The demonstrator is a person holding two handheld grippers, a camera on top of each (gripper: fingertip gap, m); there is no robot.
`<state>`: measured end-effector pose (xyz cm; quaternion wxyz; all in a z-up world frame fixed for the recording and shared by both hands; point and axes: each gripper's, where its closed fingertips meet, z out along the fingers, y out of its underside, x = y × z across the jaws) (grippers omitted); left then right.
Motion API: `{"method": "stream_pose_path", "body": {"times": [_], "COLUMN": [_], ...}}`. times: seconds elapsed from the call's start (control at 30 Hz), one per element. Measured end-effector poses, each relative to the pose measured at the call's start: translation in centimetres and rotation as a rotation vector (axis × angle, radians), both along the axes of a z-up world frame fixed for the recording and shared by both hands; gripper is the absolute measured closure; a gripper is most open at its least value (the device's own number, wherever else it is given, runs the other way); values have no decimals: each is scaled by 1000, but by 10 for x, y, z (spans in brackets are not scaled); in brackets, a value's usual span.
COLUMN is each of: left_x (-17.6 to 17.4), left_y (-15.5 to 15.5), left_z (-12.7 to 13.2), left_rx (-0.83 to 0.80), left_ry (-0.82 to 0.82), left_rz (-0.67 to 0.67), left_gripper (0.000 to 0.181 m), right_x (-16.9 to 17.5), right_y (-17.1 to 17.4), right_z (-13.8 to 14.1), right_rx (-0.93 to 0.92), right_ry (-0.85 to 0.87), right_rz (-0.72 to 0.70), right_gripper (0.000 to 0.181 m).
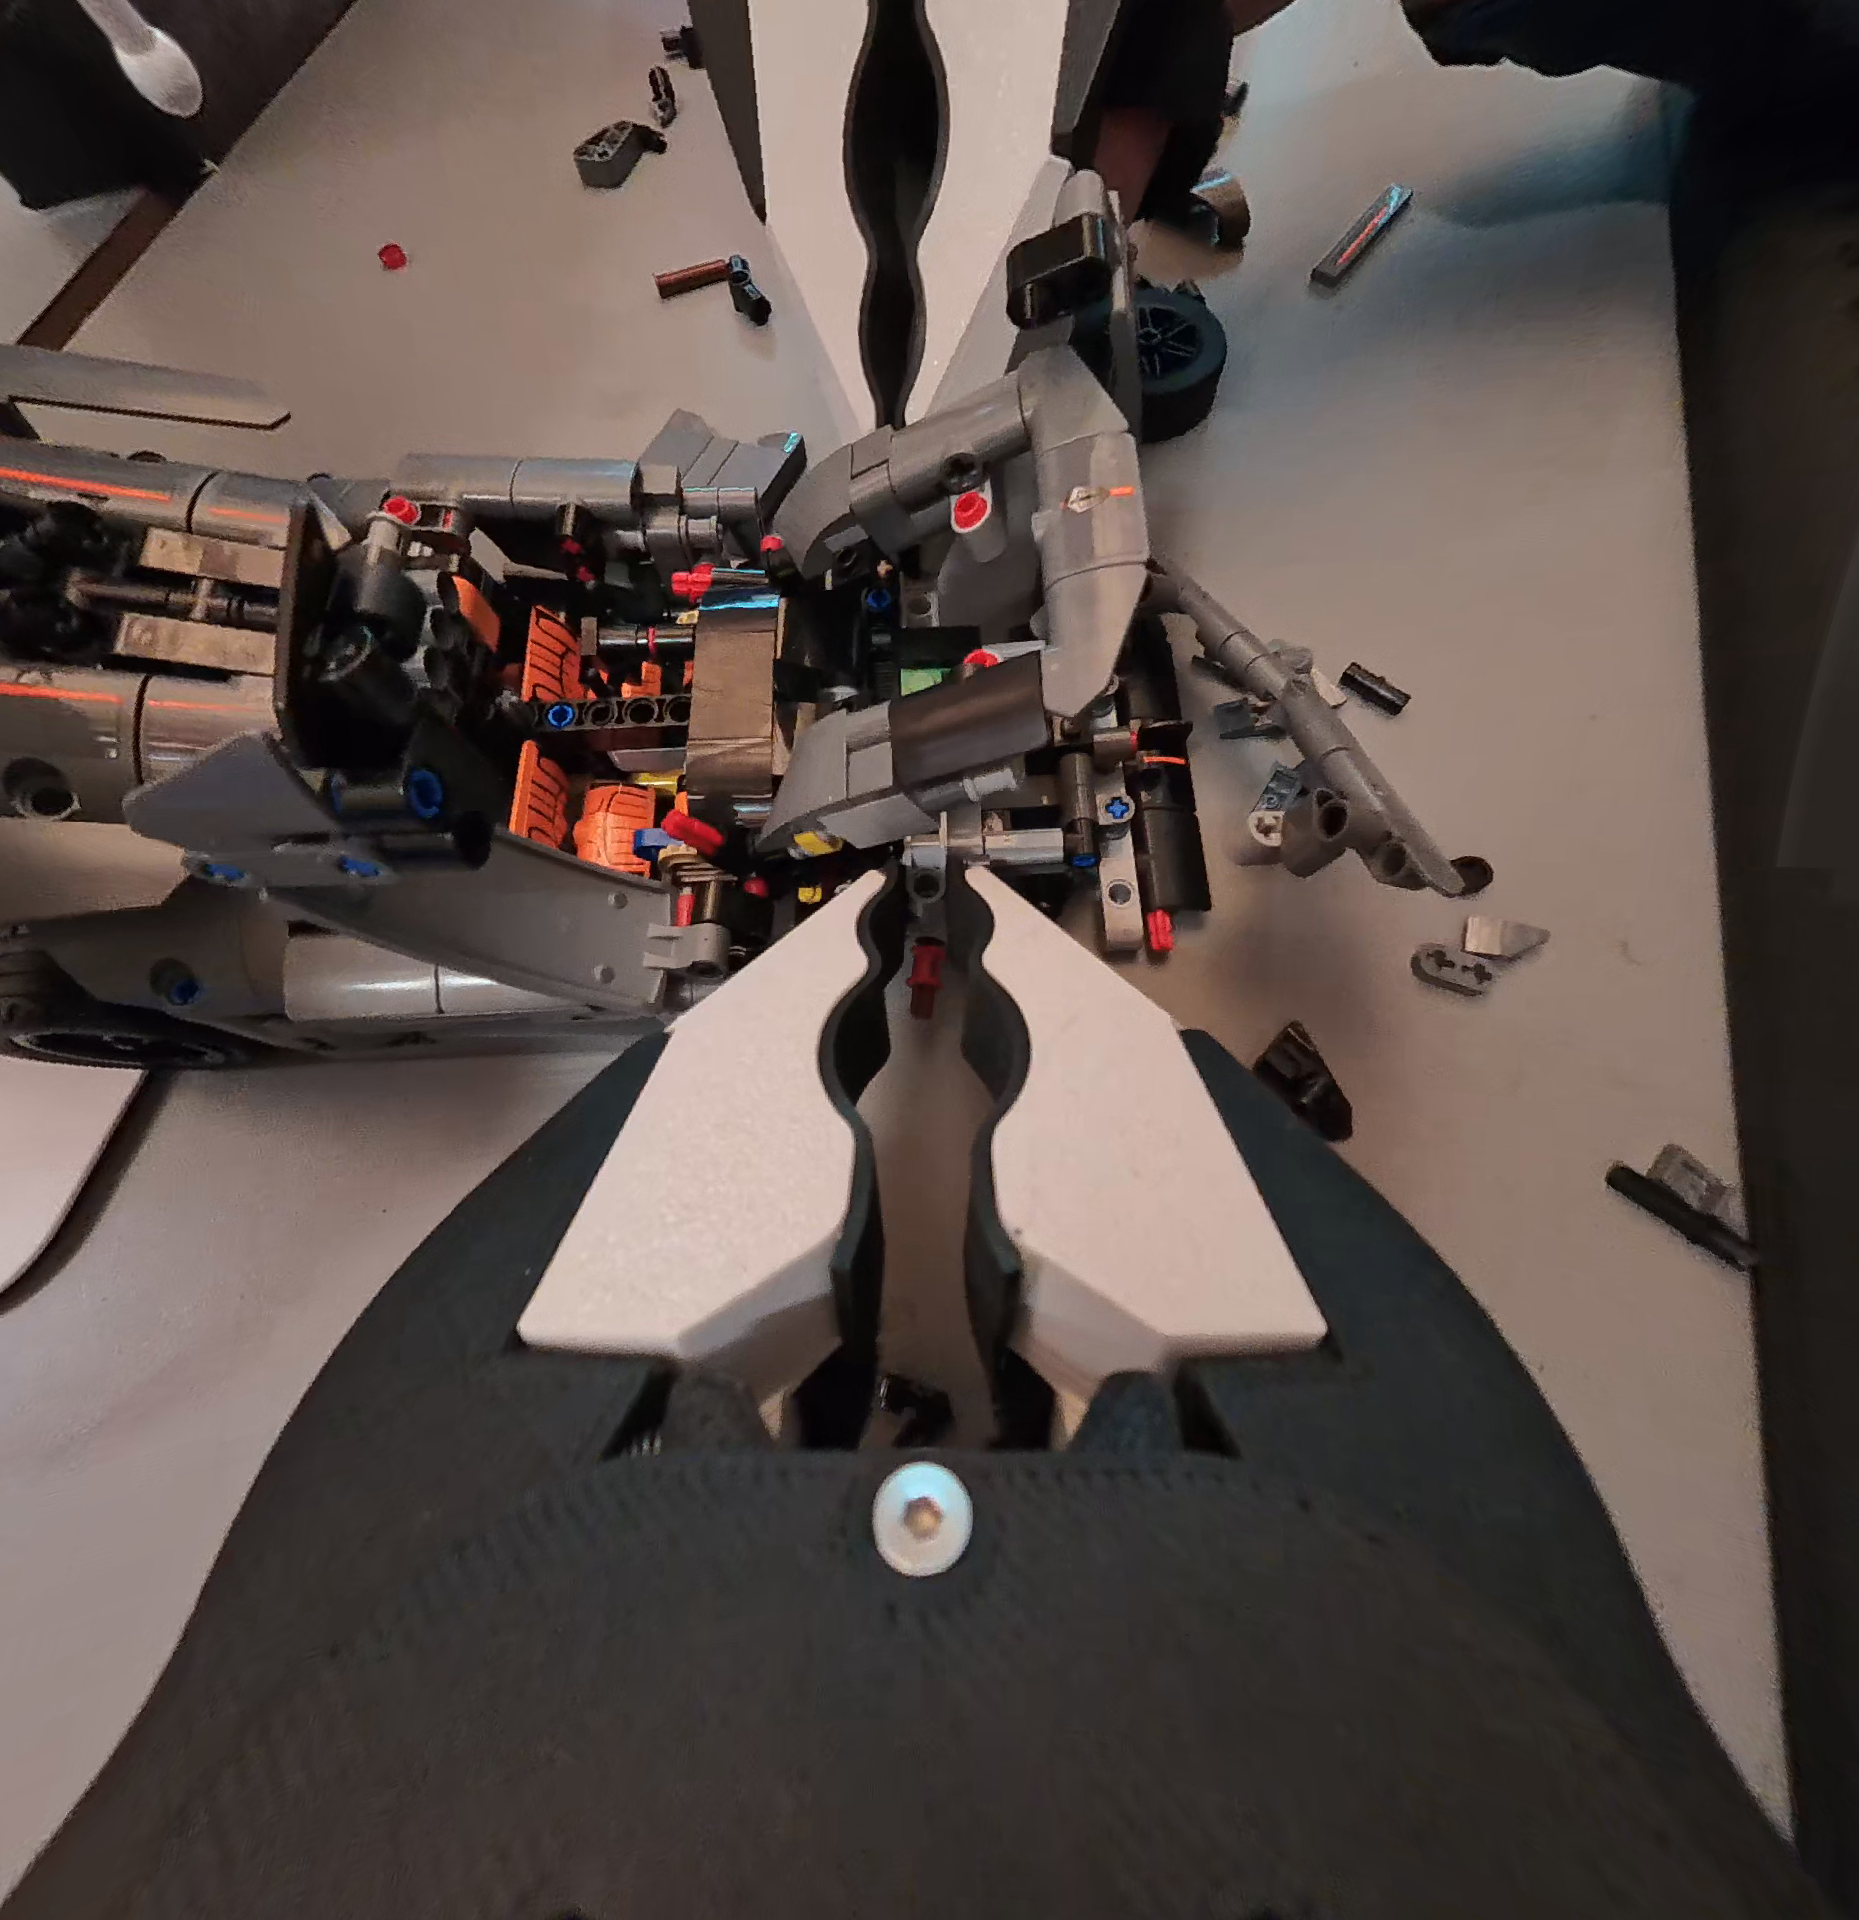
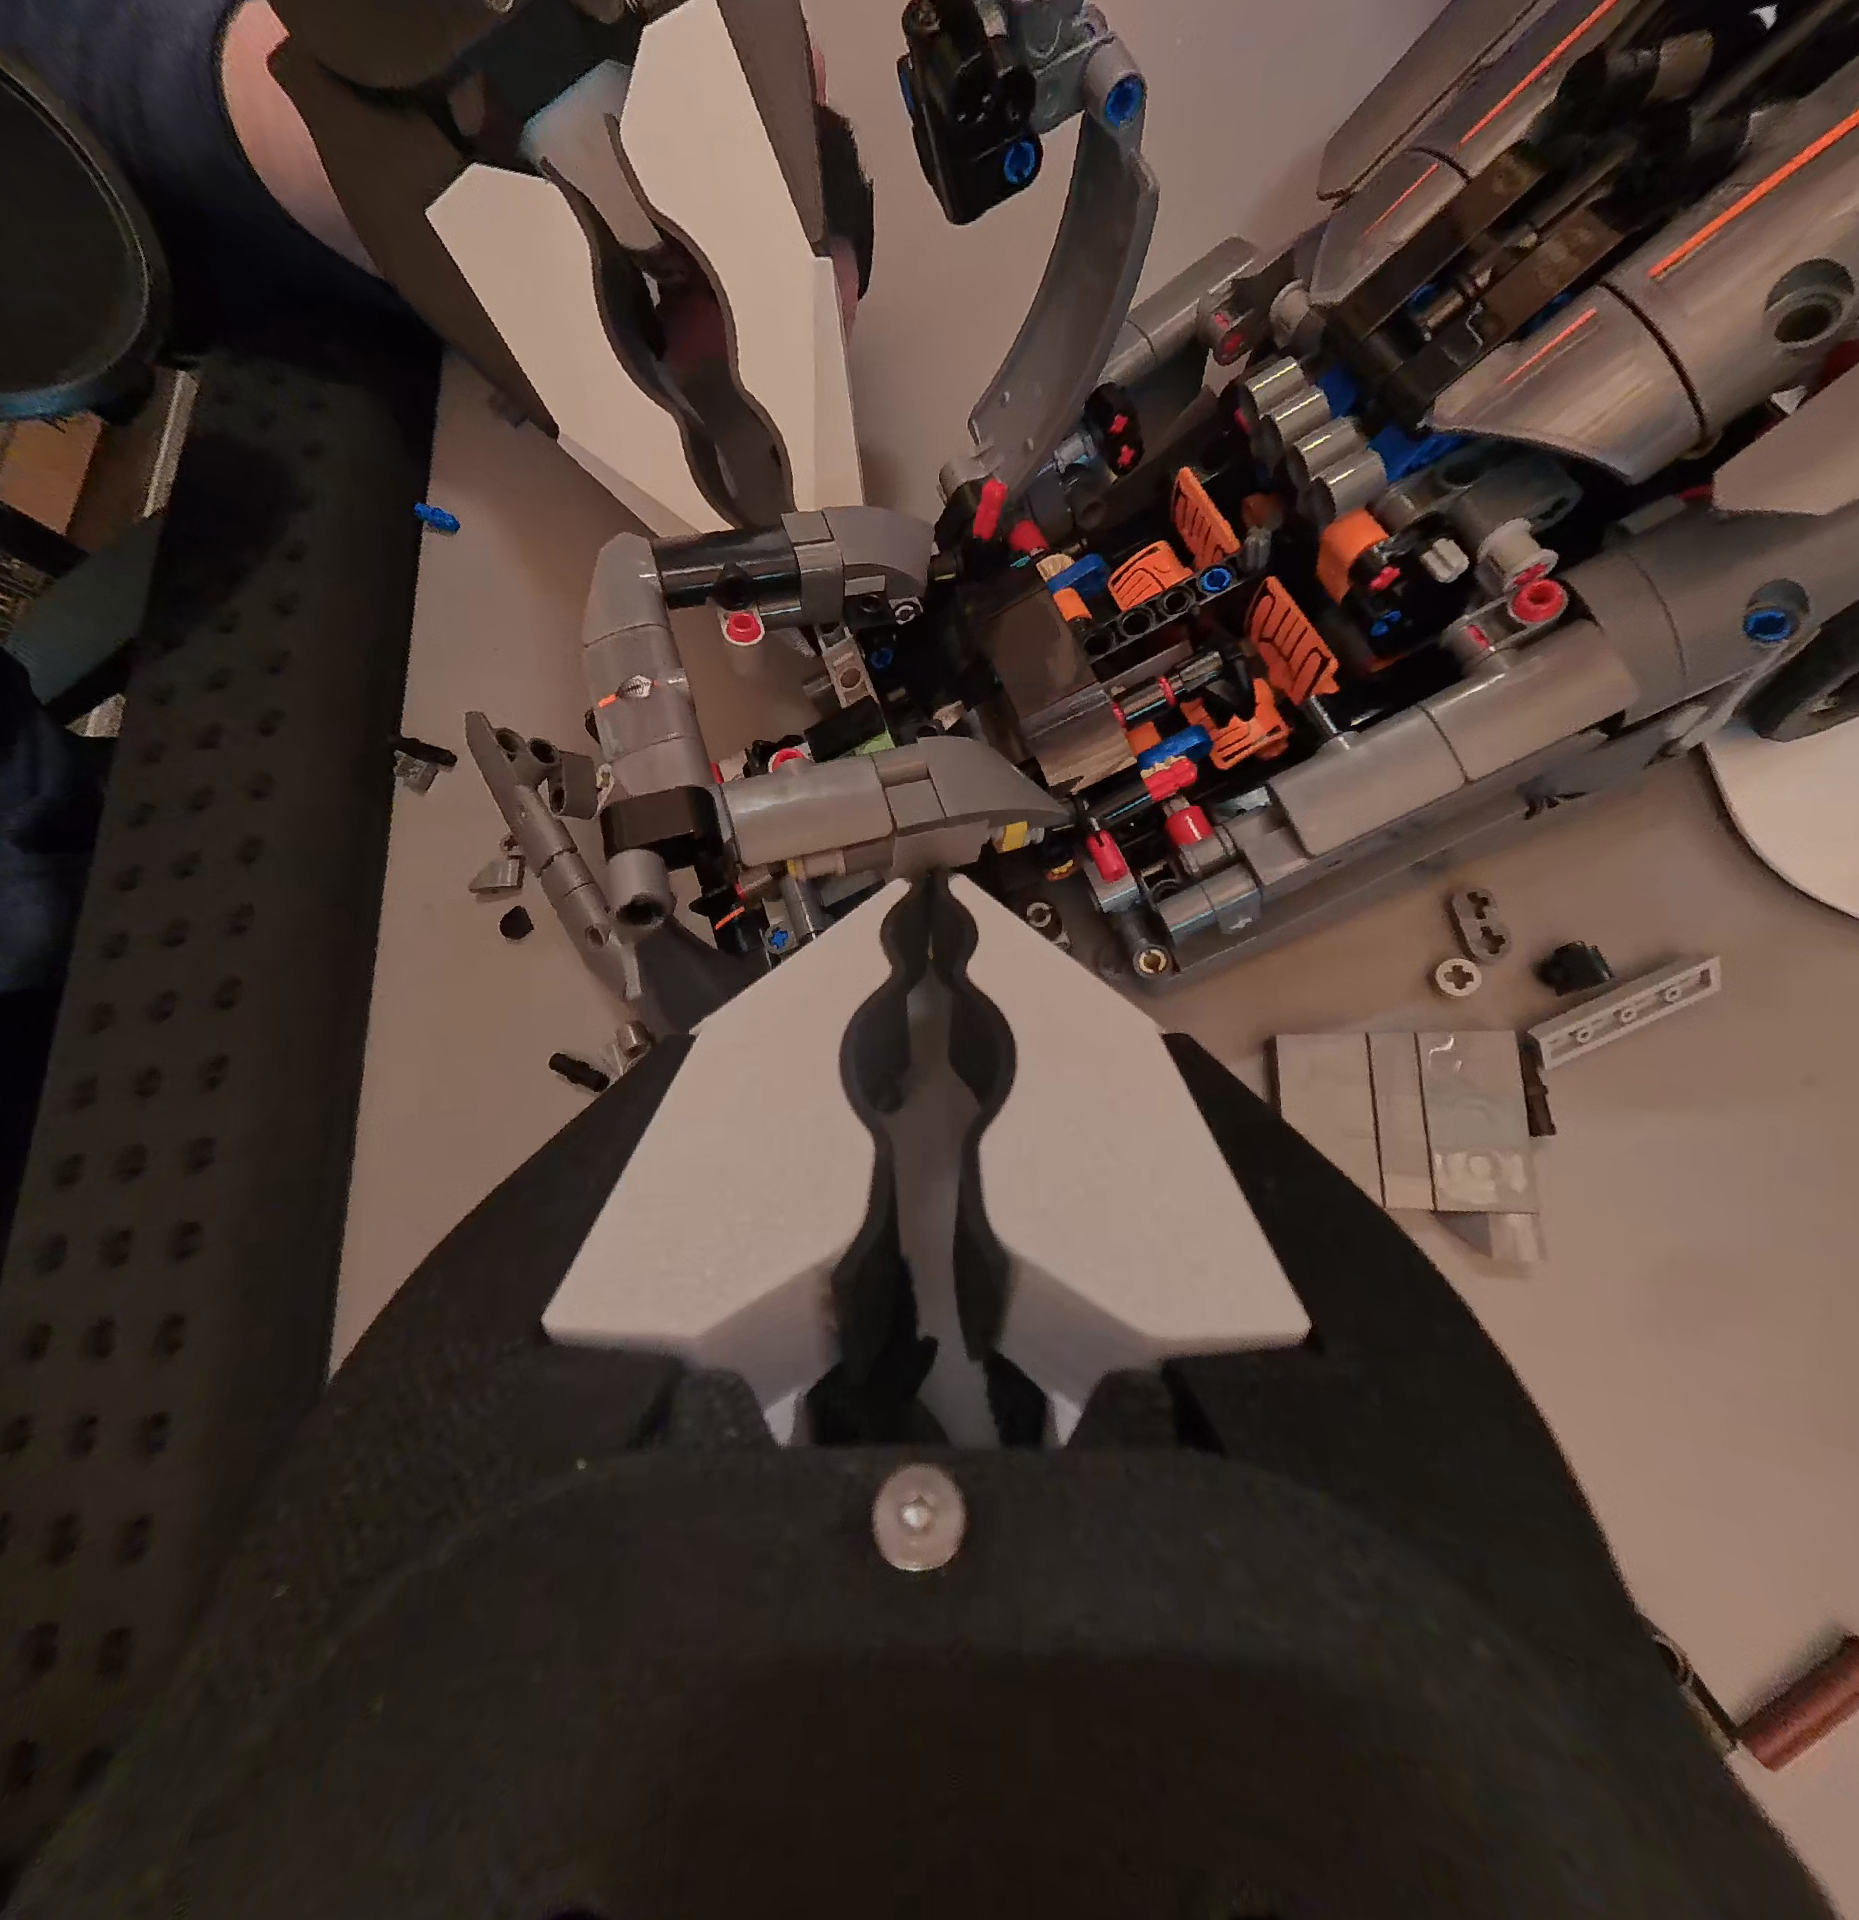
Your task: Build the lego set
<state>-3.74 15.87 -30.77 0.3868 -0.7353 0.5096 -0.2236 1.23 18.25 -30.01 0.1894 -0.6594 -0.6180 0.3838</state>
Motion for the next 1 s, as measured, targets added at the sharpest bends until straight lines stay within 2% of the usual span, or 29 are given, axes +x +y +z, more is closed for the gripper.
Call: {"method": "stream_pose_path", "body": {"times": [0.43,0.77,1.0], "left_x": [1,2,2], "left_y": [1,1,1], "left_z": [0,-1,0], "left_rx": [-258,-135,-120], "left_ry": [-93,31,8], "left_rz": [38,50,15], "left_gripper": [176,176,176], "right_x": [-1,-1,5], "right_y": [-3,-2,3], "right_z": [-3,-4,1], "right_rx": [-55,-62,-13], "right_ry": [-53,-34,-21], "right_rz": [-1,8,12], "right_gripper": [181,181,181]}}
